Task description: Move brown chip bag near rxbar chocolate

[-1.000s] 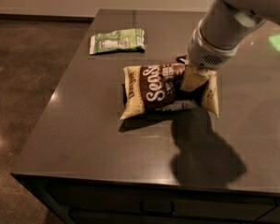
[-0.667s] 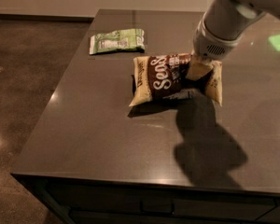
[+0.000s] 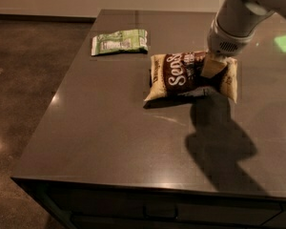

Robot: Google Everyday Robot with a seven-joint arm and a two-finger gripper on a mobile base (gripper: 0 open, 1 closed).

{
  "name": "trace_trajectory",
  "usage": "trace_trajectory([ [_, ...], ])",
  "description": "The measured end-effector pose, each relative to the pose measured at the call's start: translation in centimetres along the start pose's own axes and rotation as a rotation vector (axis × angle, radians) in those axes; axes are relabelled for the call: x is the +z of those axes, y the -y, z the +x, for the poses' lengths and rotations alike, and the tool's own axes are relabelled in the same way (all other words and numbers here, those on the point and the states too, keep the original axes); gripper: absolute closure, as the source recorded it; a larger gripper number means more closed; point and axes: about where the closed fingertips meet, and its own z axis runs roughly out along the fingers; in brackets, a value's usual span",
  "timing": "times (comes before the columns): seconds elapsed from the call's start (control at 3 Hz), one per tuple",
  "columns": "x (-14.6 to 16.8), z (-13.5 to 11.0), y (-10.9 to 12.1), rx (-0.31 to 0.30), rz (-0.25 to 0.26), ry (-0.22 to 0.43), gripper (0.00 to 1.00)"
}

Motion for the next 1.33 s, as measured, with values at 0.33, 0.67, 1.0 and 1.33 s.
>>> trace_trajectory([
  [0.33,-0.1,0.6,-0.4,-0.012,-0.032,0.001,0.59],
  [0.67,-1.1,0.7,-1.3,-0.029,-0.079,0.030,0.36],
  [1.0,-1.8,0.4,-2.1,-0.050,-0.121,0.052,0.13],
  [1.33,-1.8,0.3,-2.1,-0.052,-0.121,0.054,0.00],
])
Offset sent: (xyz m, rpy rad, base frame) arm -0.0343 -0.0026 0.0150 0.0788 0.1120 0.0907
